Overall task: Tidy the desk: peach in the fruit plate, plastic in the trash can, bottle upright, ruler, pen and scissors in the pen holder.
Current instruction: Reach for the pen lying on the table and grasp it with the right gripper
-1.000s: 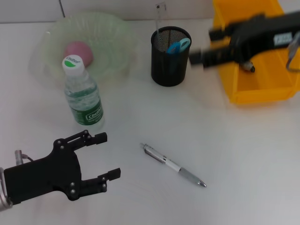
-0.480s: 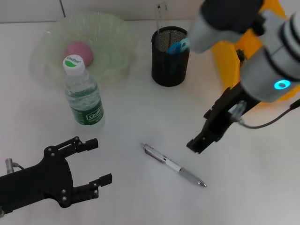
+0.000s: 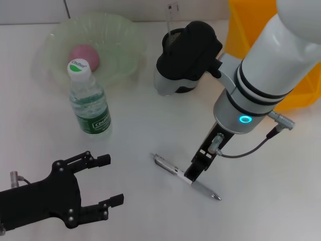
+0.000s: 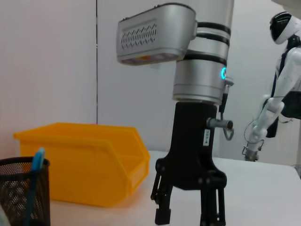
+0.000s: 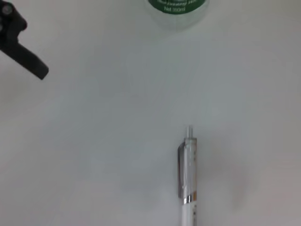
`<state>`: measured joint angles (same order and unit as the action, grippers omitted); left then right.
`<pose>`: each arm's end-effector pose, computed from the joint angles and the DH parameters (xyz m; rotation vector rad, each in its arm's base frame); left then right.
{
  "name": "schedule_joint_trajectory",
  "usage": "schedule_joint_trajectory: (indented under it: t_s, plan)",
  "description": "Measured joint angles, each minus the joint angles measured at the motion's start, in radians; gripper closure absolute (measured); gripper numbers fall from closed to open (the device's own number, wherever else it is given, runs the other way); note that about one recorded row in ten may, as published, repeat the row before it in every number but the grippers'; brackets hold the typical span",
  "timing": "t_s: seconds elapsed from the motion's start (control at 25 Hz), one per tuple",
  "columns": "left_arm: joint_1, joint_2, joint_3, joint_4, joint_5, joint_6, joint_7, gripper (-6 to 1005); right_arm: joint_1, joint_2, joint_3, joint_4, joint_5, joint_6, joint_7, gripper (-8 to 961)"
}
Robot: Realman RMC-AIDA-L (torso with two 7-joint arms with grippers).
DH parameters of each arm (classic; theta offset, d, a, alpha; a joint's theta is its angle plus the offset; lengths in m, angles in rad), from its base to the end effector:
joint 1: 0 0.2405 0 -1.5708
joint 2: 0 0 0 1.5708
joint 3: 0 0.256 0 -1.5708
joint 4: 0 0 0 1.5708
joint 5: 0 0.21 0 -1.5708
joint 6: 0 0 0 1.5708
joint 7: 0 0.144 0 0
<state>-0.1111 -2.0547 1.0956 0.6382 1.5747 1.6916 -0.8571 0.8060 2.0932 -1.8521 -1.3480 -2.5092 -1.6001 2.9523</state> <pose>-0.3085 0.2025 -0.0170 -2.6941 -0.2516 -0.8851 0.0995 0.3125 -0.0794 -2.7087 0.7779 -0.7960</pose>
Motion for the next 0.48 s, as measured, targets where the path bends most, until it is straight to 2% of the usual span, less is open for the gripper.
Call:
schedule_joint_trajectory:
  t_s: [0.4,0.48]
  plan:
    - [-0.008,0.001,-0.005,0.011,0.01,0.004,-0.01,200,0.013,0.001,-0.021,0.071,0.028,0.056,0.002,191]
    - [-0.011,0.0,-0.005,0.011,0.01,0.003,-0.011,200,0.027,0.001,-0.025,0.092,0.028,0.06,0.002,232]
